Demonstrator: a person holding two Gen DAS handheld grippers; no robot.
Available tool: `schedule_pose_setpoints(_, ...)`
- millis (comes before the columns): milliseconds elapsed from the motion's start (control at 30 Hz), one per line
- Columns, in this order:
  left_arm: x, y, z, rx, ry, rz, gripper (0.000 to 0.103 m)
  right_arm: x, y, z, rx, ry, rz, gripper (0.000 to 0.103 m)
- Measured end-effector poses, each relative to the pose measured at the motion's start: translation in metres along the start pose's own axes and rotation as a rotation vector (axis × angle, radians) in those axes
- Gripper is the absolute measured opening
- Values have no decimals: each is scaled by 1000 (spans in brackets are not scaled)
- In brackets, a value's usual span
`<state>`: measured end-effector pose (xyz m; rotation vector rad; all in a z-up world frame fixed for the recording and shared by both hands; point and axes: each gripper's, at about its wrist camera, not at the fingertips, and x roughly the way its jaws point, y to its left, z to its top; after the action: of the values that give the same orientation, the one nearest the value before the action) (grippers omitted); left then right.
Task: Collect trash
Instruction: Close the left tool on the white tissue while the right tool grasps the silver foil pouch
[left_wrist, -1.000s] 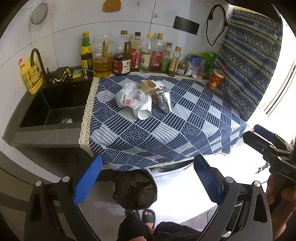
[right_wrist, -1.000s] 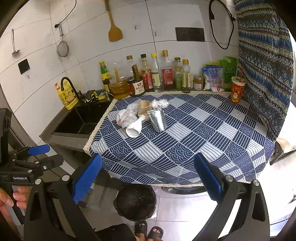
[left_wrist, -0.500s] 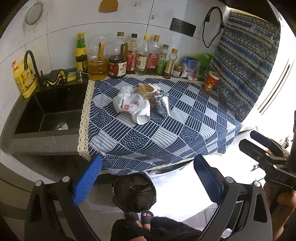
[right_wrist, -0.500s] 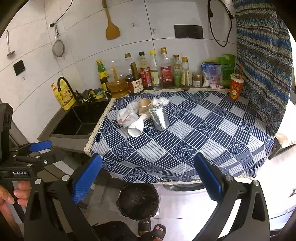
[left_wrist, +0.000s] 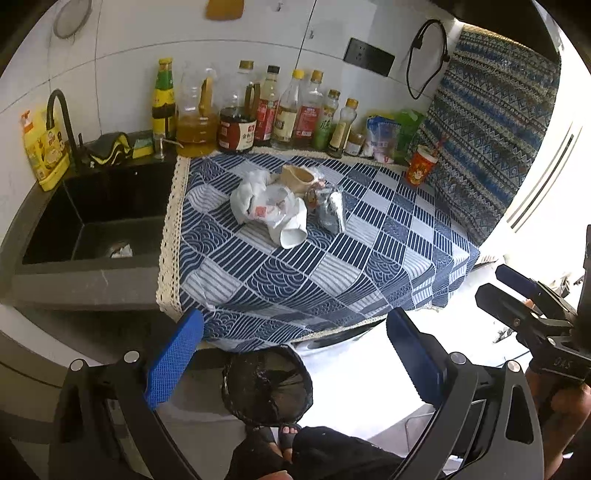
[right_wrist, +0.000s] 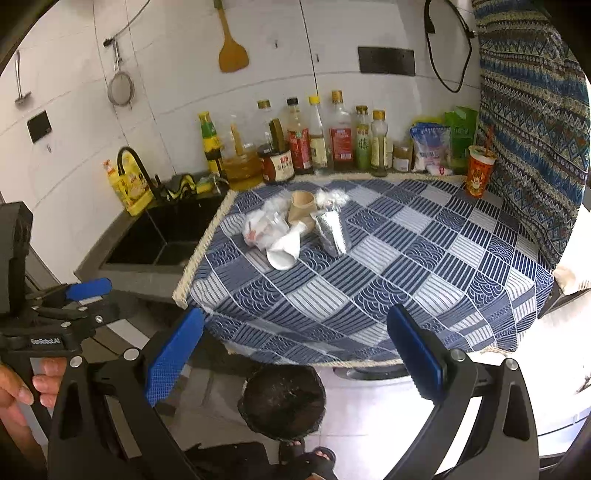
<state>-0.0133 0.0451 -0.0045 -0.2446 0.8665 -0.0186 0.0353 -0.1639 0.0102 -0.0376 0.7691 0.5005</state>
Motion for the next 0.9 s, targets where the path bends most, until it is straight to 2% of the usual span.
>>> schedule_pose_setpoints(333, 3, 7, 10, 42, 11, -20, 96, 5, 7, 3, 14, 16, -34, 99)
schedule_pose_setpoints(433, 8, 11, 12, 43, 7, -49, 96, 3, 8, 2, 12, 1, -55, 99)
schedule_pose_setpoints(567, 29, 12, 14, 45, 55, -65, 96, 14, 3, 4, 31, 47, -70, 99)
schedule_pose_setpoints(700, 31, 13, 22, 53, 29, -75, 96, 7, 10, 13, -24, -11, -114, 99)
schedule_pose_setpoints(900, 45, 19, 36, 30, 32, -68, 96, 25, 6, 26, -40, 6, -85, 99)
